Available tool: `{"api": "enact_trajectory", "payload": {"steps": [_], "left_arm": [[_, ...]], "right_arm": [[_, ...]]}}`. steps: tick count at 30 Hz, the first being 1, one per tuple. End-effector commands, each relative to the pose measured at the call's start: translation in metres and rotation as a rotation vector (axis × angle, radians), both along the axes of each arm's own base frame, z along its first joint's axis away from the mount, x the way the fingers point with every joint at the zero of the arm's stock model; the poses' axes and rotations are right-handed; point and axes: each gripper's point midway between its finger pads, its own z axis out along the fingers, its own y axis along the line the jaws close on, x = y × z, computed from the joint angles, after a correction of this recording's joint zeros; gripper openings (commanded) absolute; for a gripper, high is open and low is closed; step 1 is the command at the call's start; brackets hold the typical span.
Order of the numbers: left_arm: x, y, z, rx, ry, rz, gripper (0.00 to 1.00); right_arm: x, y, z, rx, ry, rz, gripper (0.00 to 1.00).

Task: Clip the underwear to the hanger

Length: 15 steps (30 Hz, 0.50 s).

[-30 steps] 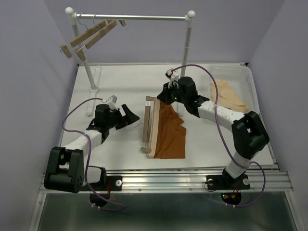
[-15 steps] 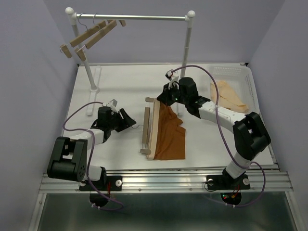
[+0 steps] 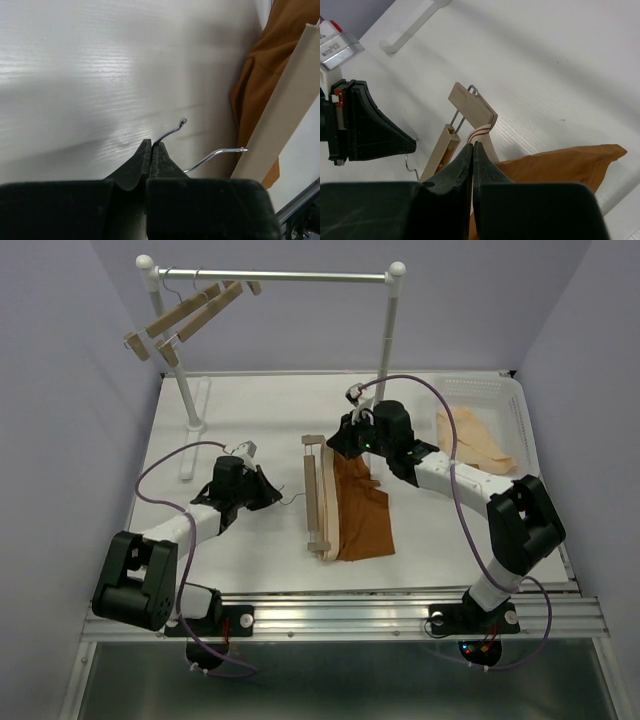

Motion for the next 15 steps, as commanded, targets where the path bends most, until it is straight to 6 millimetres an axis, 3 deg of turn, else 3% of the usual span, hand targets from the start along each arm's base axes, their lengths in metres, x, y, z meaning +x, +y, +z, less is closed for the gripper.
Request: {"api": "enact_trajectory", "payload": {"steps": [1,2,4,5,6,7,10,15], "left_arm": [[0.024,0.016,0.051,0.04,-0.124,0.145,0.0],[0.022,0.014,0.067,0.037,-0.17,0.15,0.0],[0.017,0.013,0.081,0.023,-0.193,0.165,0.0],[0.014,0.012,0.098,0.004,-0.237,0.17,0.0],[0.009,0.011,0.101,0.001,-0.232,0.17,0.0],[0.007,0.012,0.115,-0.02,-0.256,0.192,0.0],[-0.002,0.013,0.121,-0.02,-0.233,0.214,0.0],[-0.01,0.015,0.137,-0.048,-0.214,0.262,0.0]], "right_arm": [[-0.004,0.005,0.019,0.034,-0.02,0.011,0.08],[-0.003,0.004,0.015,0.025,-0.008,0.006,0.13],[-0.002,0.004,0.009,0.011,0.009,0.0,0.19],[0.0,0.002,0.009,0.011,0.011,-0.016,0.39],[0.001,0.002,0.009,0.011,0.014,-0.021,0.49],[0.001,0.001,0.009,0.006,0.014,-0.027,0.71],[-0.001,0.0,0.012,-0.007,0.015,-0.017,0.79],[-0.025,0.002,0.016,-0.034,0.011,0.047,0.83]]}}
